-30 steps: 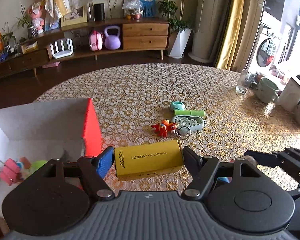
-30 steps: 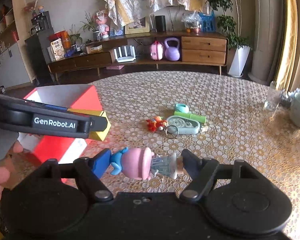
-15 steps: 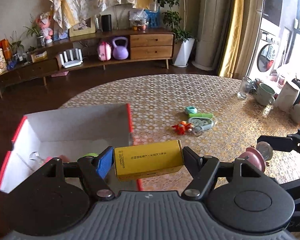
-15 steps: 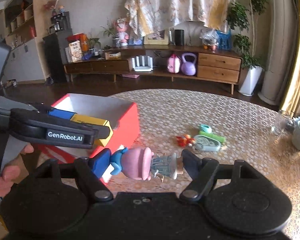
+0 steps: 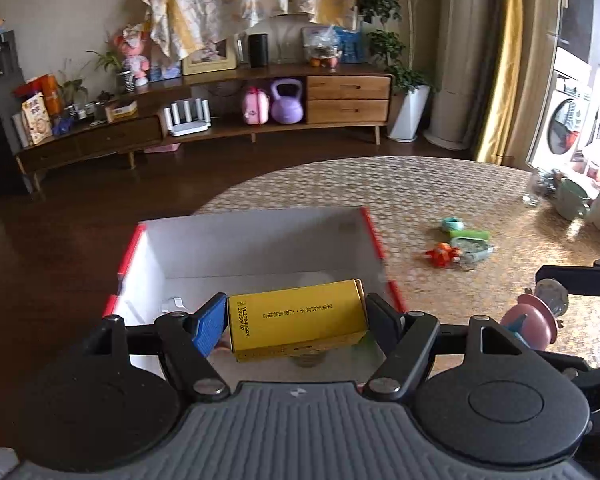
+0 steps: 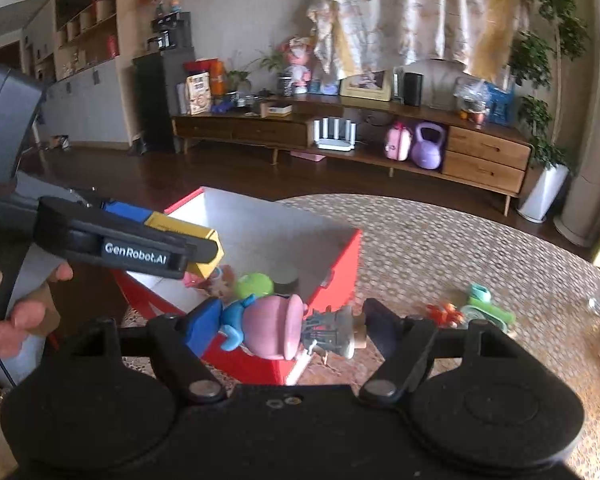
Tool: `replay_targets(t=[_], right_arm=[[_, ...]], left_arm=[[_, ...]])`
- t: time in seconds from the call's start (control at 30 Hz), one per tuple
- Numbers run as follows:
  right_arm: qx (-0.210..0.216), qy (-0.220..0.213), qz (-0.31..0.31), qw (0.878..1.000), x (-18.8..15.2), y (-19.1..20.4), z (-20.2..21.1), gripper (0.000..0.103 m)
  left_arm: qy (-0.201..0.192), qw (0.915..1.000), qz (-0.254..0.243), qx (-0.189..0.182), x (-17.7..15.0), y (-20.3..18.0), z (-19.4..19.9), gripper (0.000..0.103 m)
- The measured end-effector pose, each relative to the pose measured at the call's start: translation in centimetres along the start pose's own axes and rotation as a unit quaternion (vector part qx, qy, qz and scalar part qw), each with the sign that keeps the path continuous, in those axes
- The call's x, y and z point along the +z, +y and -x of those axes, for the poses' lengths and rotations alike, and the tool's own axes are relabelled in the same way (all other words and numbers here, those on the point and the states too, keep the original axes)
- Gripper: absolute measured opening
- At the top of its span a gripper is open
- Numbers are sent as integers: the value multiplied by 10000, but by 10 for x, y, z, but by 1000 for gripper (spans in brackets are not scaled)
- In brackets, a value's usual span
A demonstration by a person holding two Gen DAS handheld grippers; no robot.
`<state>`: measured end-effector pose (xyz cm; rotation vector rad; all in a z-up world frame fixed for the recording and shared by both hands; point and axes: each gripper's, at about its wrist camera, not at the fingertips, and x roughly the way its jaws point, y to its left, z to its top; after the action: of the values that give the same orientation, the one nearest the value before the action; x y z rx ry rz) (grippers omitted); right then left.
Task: Organize rigid objects
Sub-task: 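Carry the yellow box and pig figure over the red box with both tools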
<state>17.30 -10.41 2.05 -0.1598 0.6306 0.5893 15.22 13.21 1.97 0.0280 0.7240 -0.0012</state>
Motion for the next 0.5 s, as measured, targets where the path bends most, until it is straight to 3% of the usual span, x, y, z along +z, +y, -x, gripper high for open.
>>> replay_targets(t=[0.5], right_arm=[[178,311,142,9993,13,38,-77,76]], left_arm=[[221,9979,238,556,11,77,-43,74]])
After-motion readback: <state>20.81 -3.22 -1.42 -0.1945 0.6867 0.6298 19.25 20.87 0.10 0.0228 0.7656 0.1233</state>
